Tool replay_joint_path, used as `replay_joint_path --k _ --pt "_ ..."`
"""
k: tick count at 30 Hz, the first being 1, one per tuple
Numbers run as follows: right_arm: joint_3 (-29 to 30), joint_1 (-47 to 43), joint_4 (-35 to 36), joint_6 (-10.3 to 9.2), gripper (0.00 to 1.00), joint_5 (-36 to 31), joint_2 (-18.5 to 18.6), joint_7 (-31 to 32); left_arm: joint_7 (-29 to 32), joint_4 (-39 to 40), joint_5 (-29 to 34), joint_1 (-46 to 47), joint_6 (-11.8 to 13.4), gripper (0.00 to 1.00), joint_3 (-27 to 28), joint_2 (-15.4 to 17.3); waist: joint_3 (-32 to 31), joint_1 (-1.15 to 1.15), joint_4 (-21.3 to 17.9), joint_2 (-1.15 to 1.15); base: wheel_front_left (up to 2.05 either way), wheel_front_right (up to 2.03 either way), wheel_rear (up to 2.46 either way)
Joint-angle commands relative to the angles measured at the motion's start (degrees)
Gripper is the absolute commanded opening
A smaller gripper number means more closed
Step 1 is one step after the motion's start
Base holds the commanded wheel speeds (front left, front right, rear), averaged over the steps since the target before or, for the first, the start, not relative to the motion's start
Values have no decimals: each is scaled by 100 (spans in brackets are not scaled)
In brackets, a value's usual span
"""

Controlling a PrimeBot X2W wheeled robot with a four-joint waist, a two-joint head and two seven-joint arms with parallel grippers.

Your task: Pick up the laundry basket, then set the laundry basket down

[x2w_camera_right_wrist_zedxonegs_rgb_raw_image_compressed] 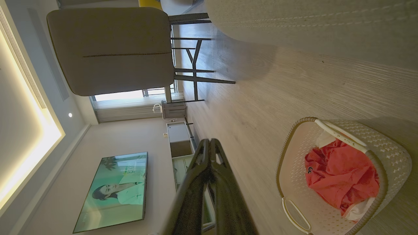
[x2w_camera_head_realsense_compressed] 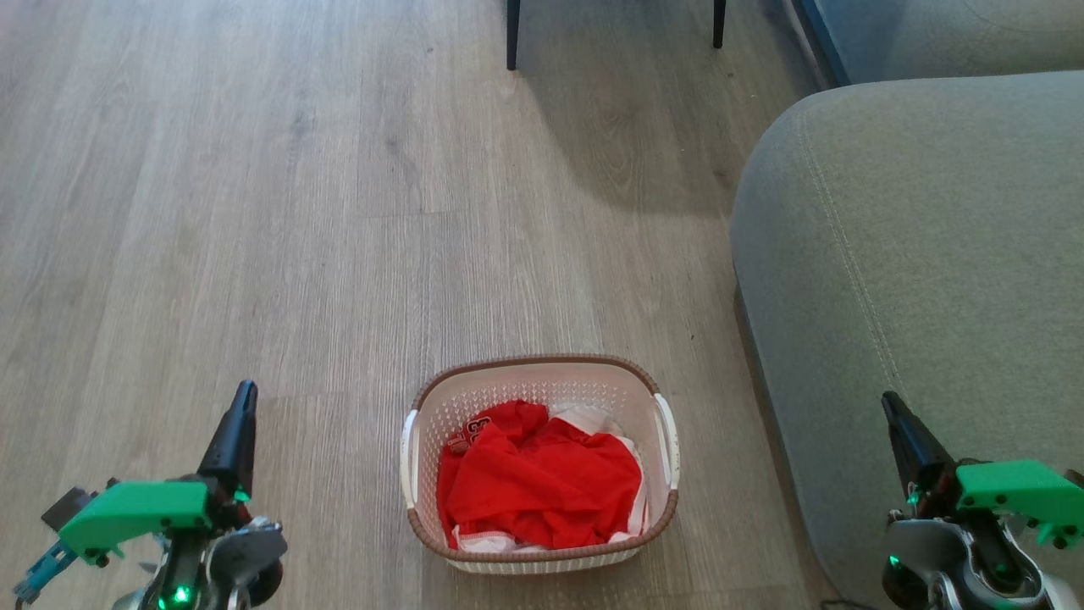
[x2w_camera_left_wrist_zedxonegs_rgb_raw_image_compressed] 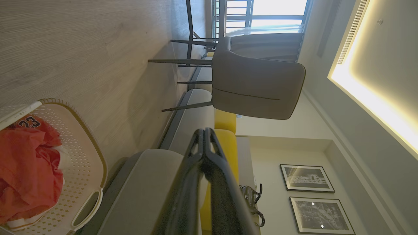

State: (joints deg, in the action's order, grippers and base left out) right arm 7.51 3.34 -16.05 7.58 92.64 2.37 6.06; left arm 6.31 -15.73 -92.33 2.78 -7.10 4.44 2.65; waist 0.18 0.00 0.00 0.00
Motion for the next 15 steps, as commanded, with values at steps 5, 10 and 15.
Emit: replay_joint_path --k 5,10,15 --pt "-95 285 202 -9 0 -51 51 46 18 169 16 341 -39 0 208 22 0 0 0 0 0 0 0" --pt "-95 285 202 -9 0 -51 51 46 18 169 16 341 -39 0 208 22 0 0 0 0 0 0 0" --pt "-96 284 202 -9 0 -50 51 45 18 169 16 341 -39 0 208 22 0 0 0 0 0 0 0"
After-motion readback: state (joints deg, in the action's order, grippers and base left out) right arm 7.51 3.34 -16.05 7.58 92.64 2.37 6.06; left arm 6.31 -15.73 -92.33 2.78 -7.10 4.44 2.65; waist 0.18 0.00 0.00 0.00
